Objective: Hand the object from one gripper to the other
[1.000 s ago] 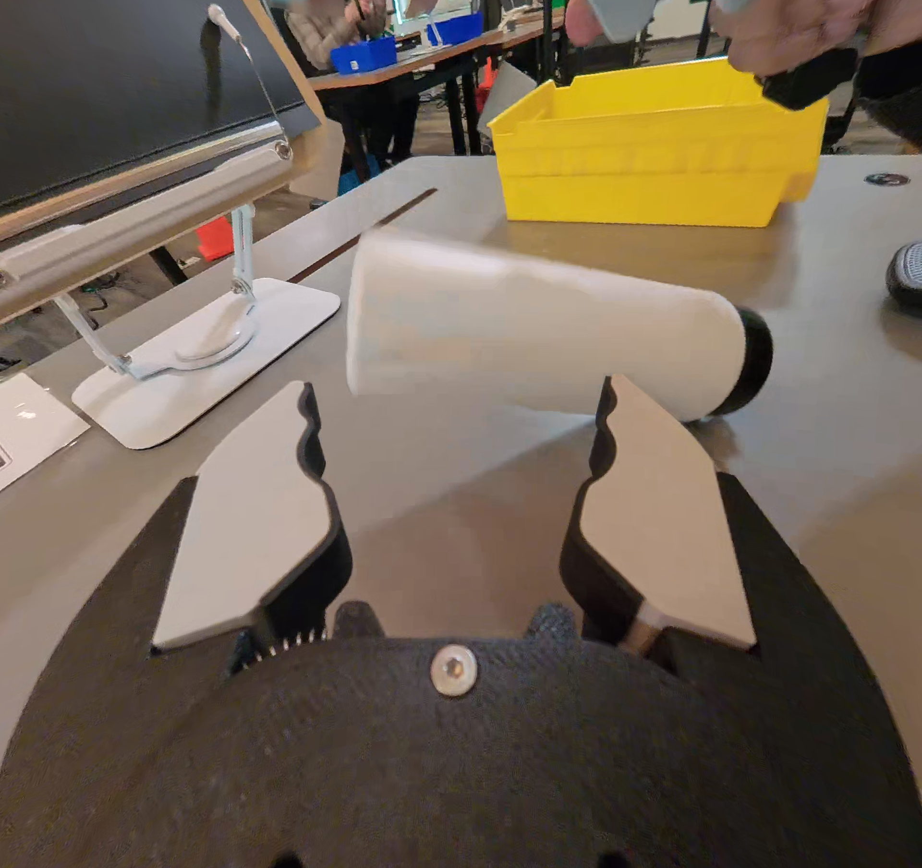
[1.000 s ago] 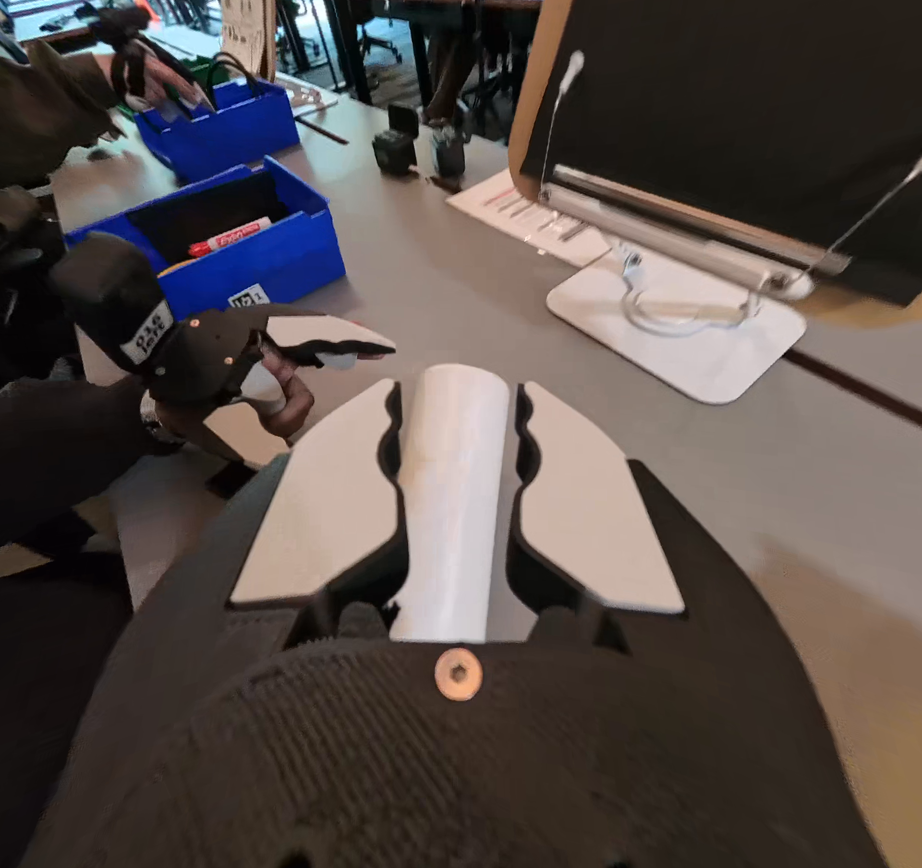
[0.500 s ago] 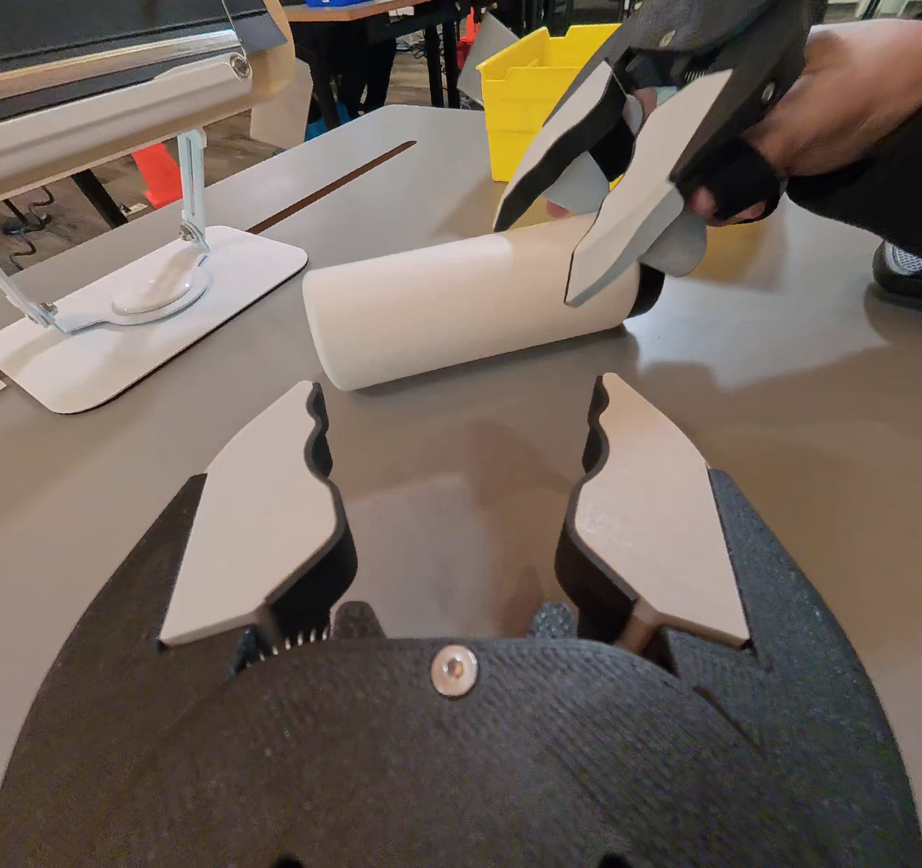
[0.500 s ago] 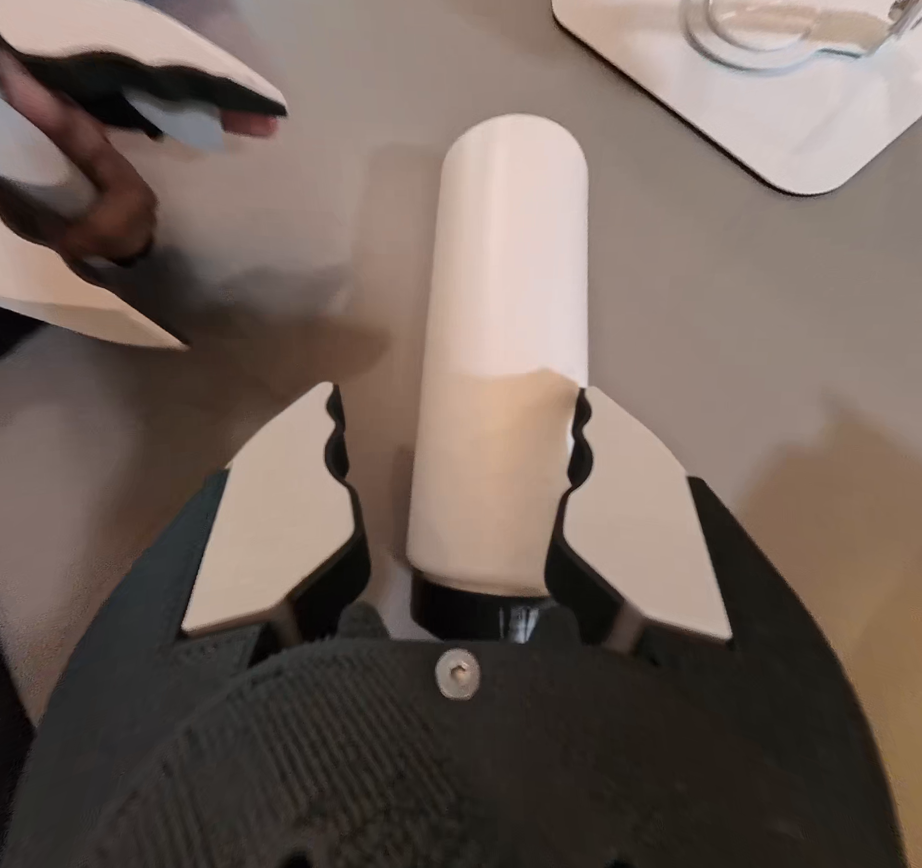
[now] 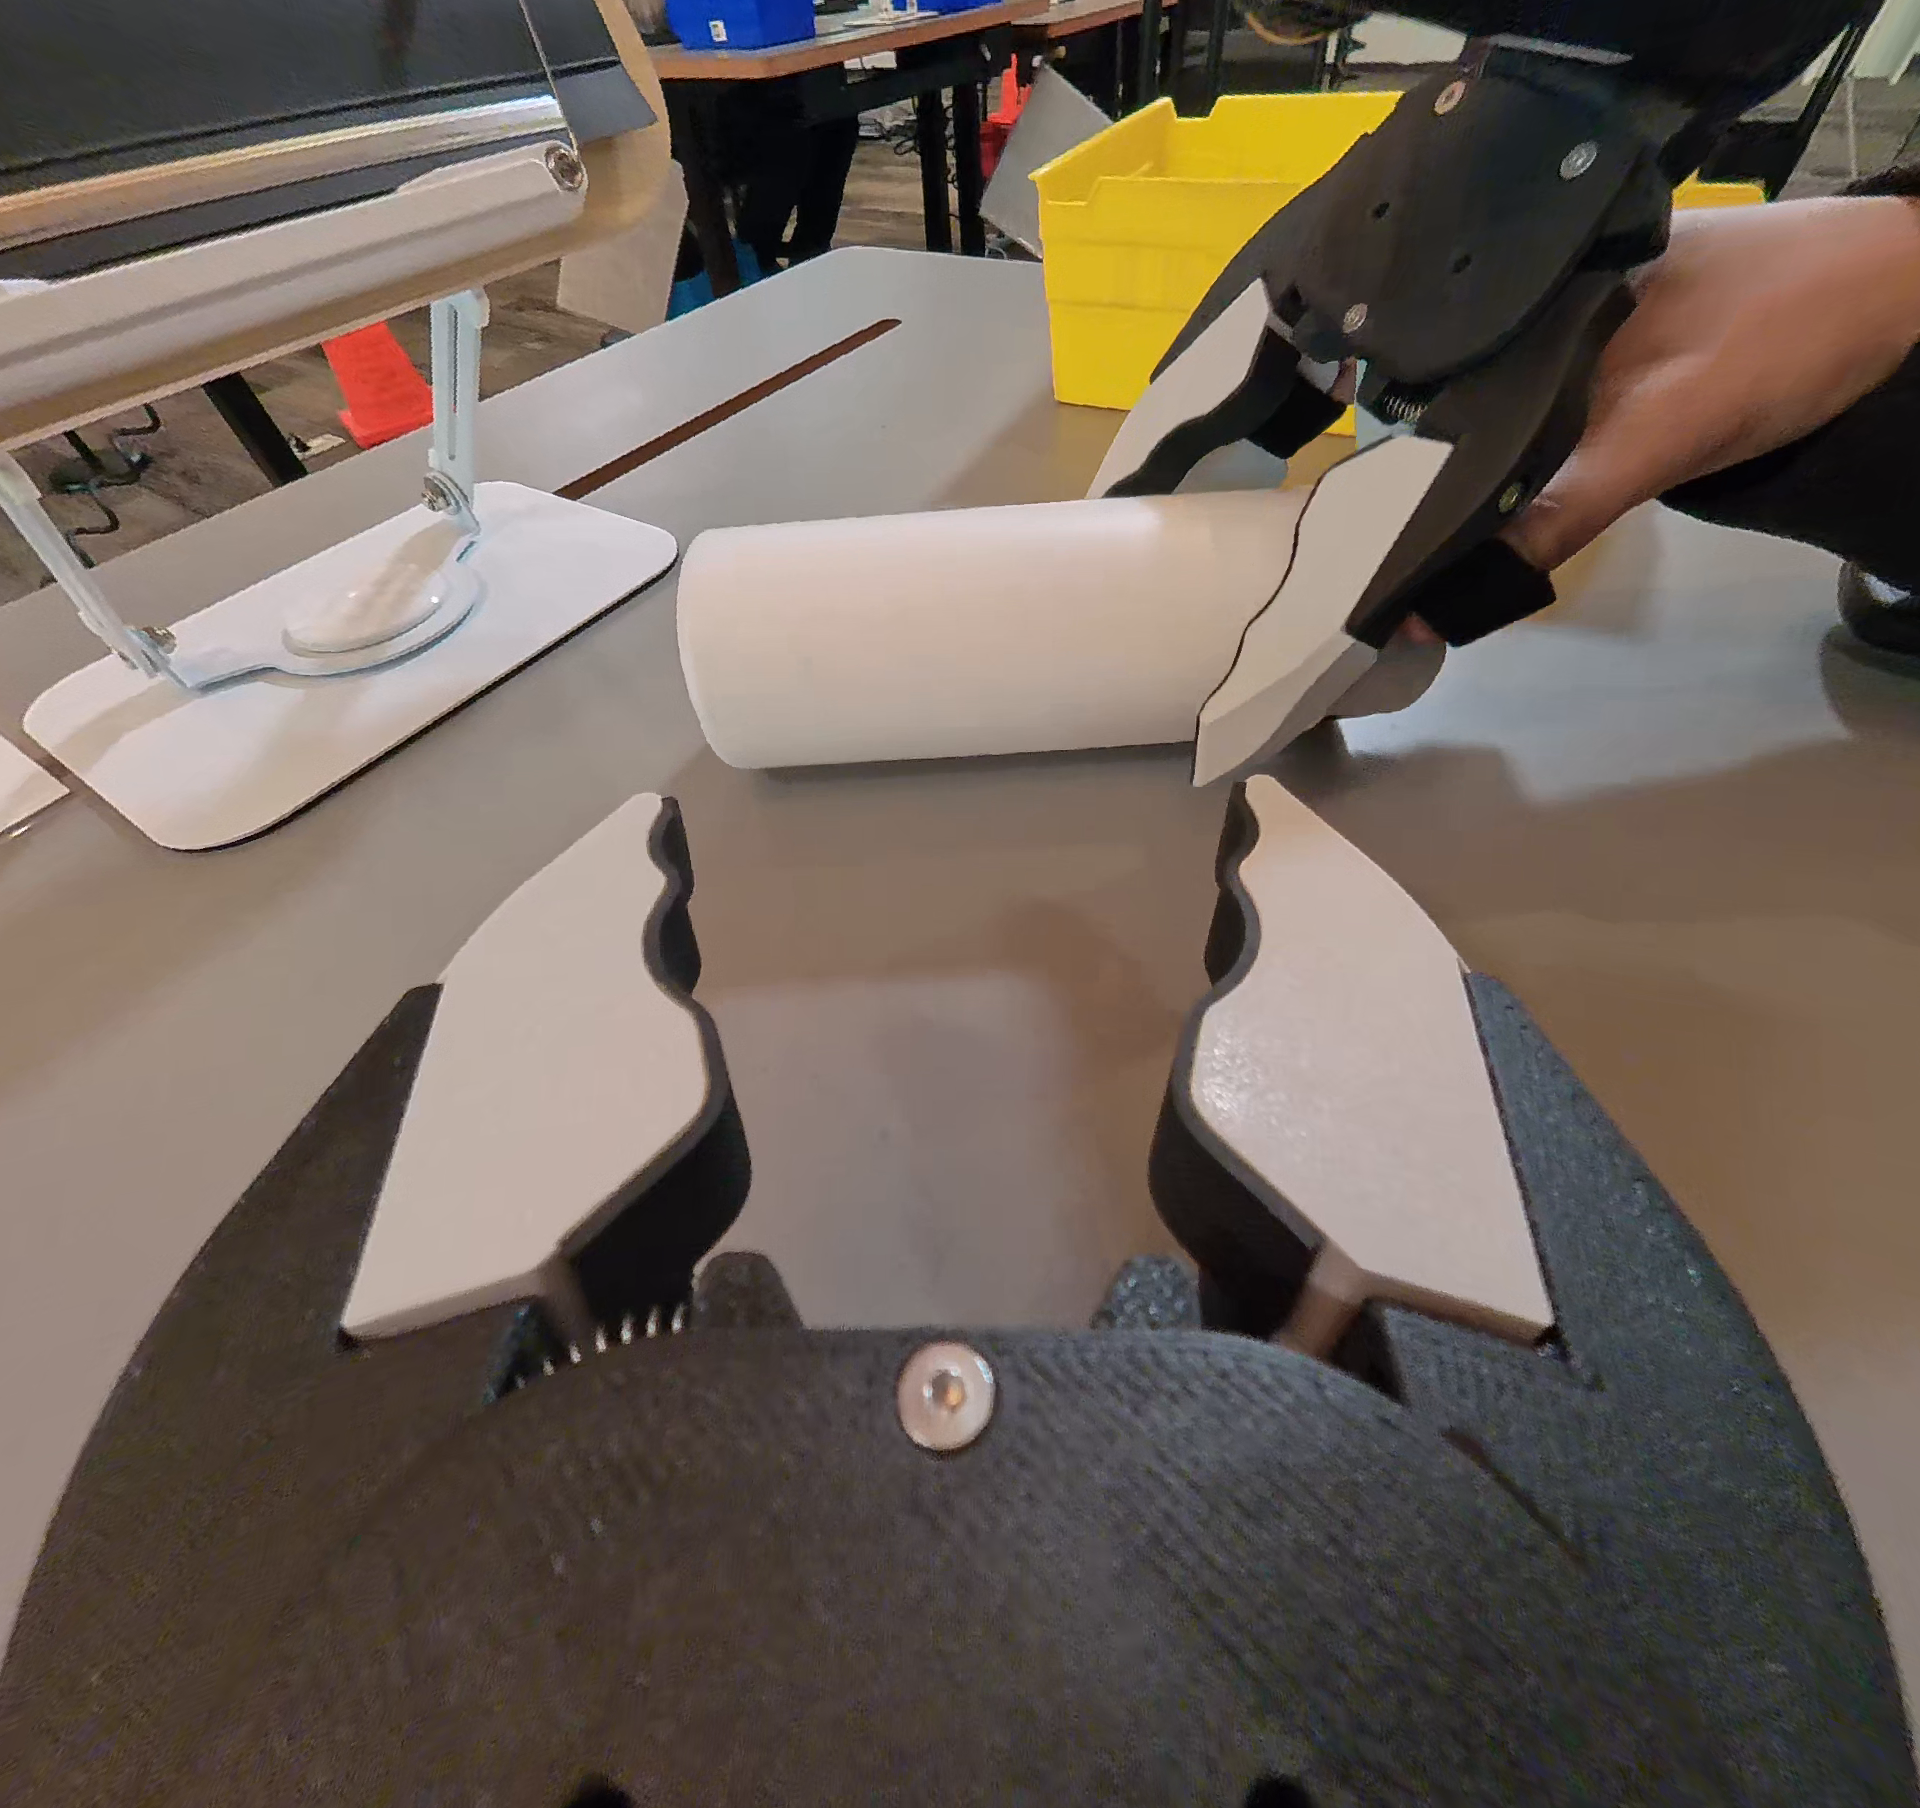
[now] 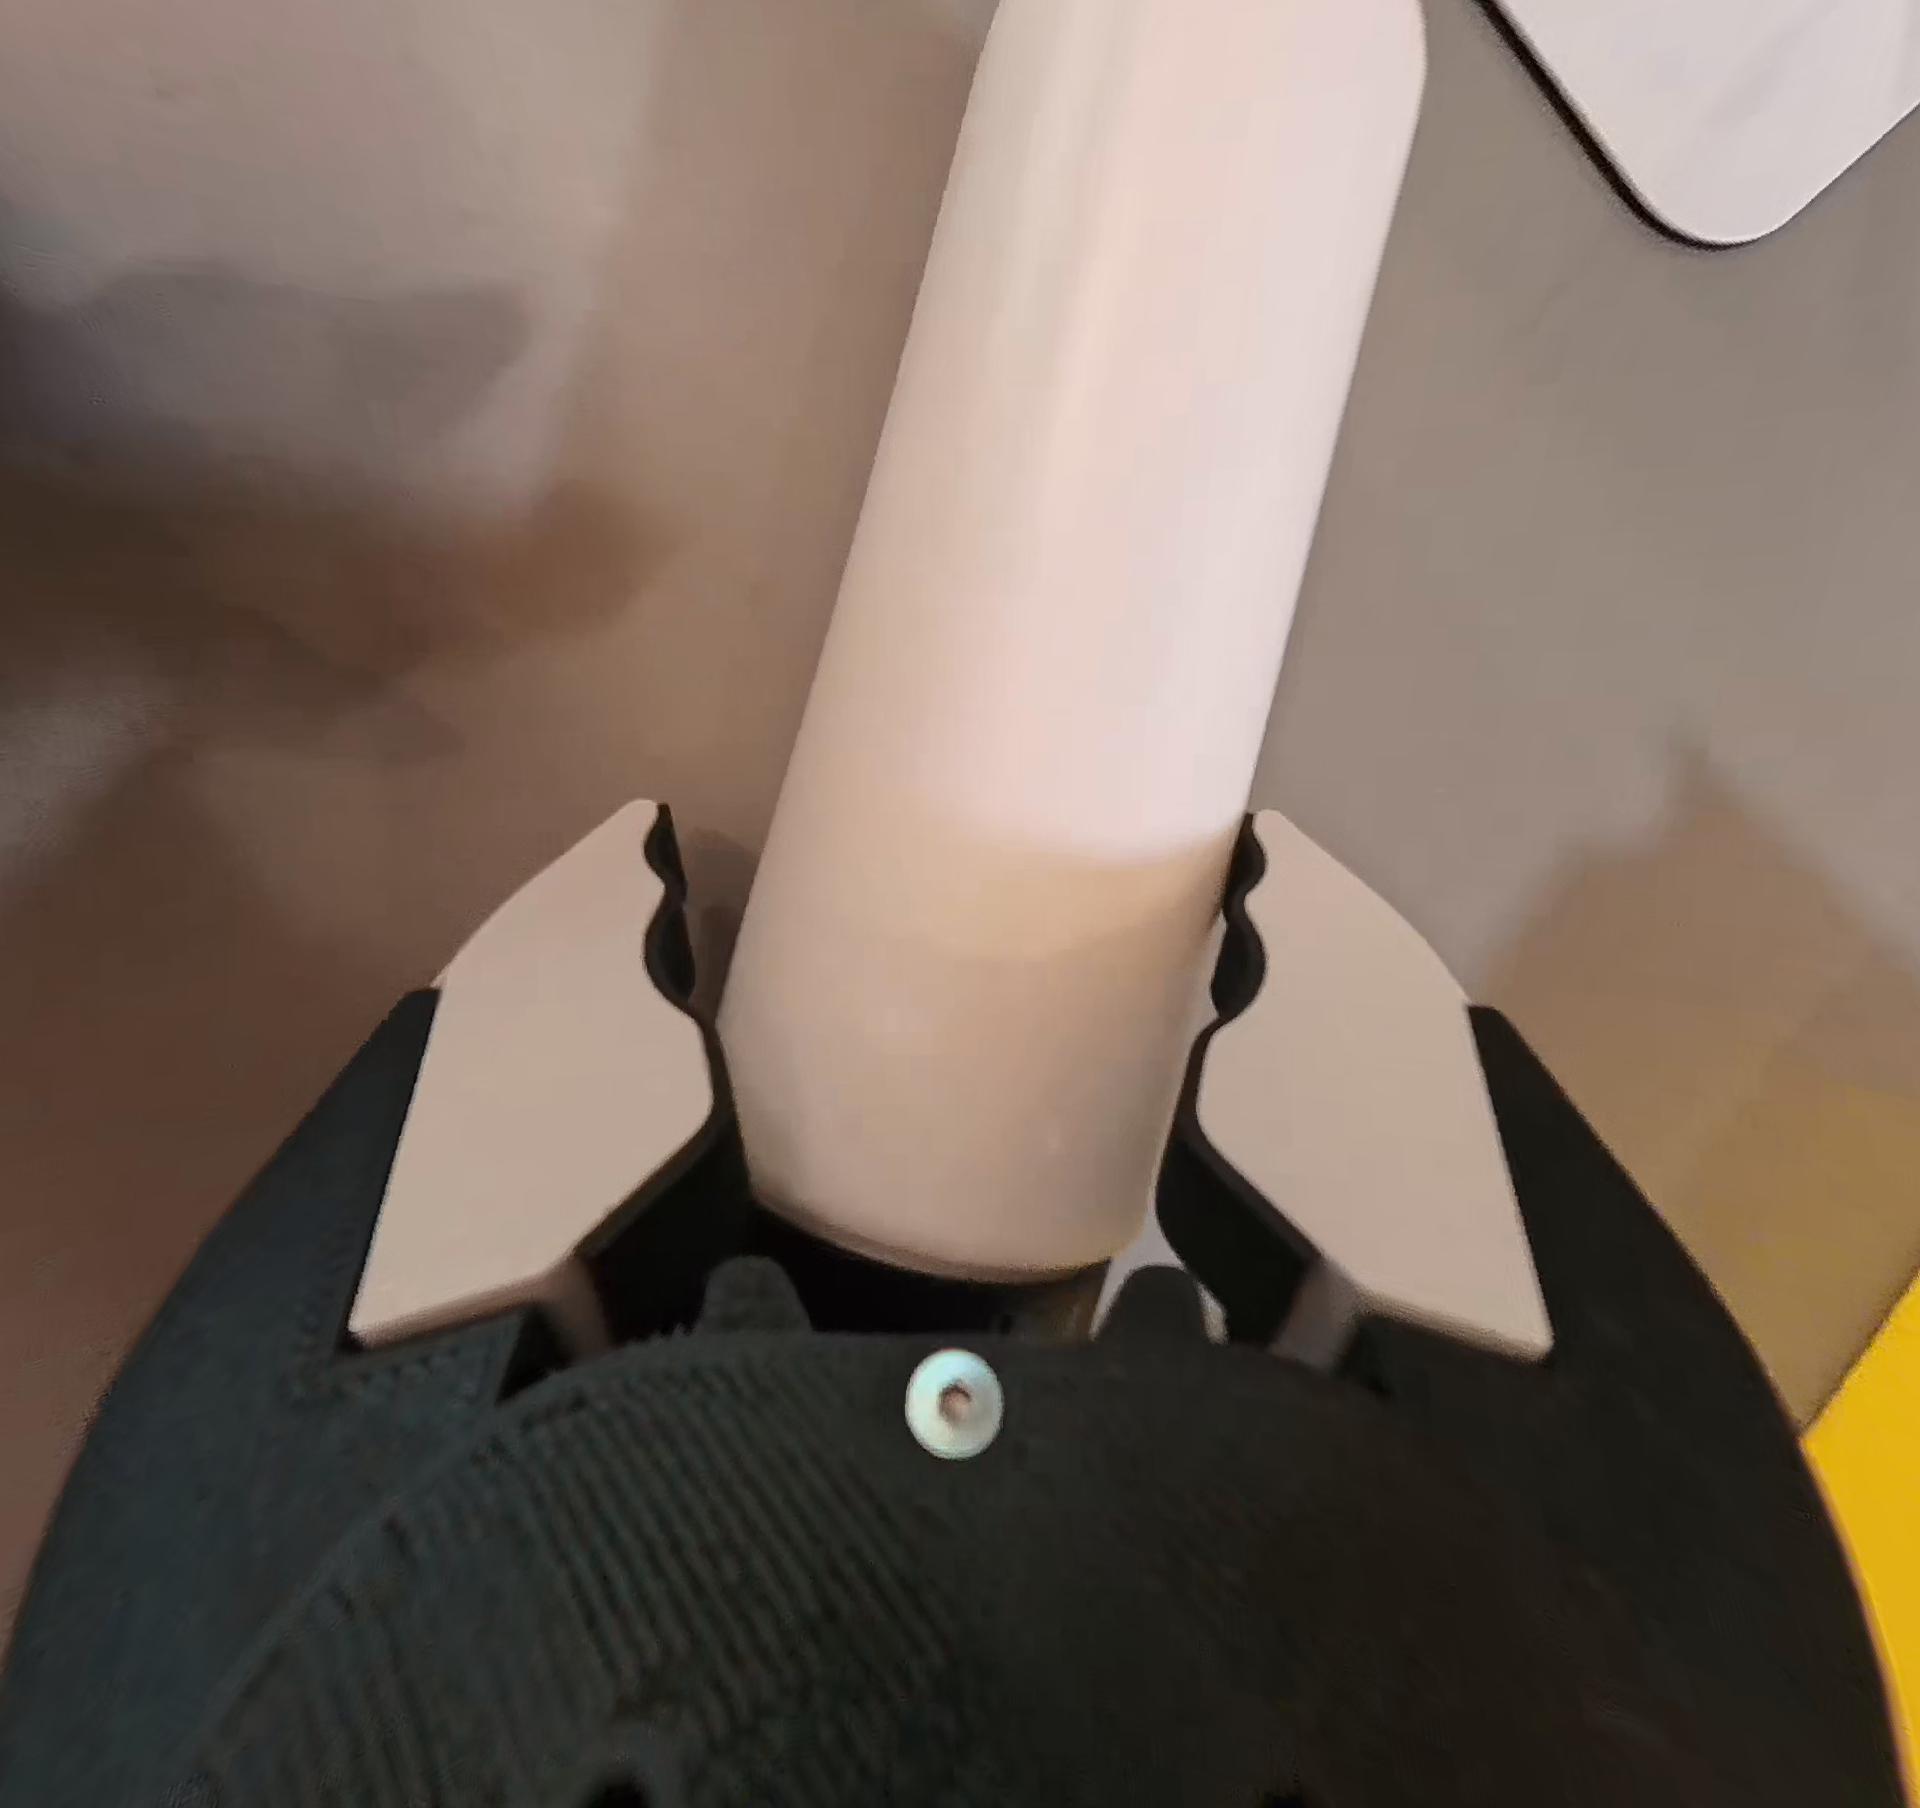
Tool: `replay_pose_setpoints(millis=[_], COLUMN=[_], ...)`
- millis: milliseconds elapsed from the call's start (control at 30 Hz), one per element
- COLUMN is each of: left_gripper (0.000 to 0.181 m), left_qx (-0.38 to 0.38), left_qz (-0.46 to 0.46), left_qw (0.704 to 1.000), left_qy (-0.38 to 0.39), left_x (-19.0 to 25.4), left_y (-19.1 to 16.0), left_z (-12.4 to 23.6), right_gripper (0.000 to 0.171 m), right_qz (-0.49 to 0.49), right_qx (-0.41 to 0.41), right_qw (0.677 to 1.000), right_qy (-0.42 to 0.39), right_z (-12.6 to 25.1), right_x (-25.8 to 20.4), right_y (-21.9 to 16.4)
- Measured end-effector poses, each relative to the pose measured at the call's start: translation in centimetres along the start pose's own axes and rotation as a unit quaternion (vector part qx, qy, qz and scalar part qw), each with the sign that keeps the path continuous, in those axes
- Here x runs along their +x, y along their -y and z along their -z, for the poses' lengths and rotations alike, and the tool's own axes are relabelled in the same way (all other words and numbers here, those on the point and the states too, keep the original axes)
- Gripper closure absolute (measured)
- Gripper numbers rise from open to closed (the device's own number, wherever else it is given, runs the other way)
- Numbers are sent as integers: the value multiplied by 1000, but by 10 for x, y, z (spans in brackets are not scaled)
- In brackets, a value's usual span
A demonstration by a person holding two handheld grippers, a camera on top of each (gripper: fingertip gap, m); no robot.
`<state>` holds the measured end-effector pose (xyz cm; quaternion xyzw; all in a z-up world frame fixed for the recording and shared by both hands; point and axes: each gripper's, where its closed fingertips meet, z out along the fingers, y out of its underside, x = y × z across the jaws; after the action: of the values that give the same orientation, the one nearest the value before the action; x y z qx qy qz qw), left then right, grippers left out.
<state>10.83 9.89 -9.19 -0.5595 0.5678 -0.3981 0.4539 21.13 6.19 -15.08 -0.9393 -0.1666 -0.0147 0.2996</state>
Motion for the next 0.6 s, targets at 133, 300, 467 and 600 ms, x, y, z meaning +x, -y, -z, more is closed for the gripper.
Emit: replay_pose_setpoints(millis=[133,300,467,600], left_gripper=[83,83,83,83], left_qx=[0,0,4,6], left_qz=[-1,-2,-2,8], left_qw=[1000,1000,1000,1000], left_qy=[1,4,10,14], left_x=[0,-1,-4,-9], left_y=[0,-1,0,-1], left_z=[0,0,2,3], right_gripper=[71,75,80,83], right_qz=[-1,-17,-42,-42], right_qx=[-17,-8,14,33], right_qw=[1000,1000,999,998], right_qy=[-6,6,28,26], right_z=[-6,-6,-5,0], right_x=[2,2,1,3], right_y=[-6,-5,-1,5])
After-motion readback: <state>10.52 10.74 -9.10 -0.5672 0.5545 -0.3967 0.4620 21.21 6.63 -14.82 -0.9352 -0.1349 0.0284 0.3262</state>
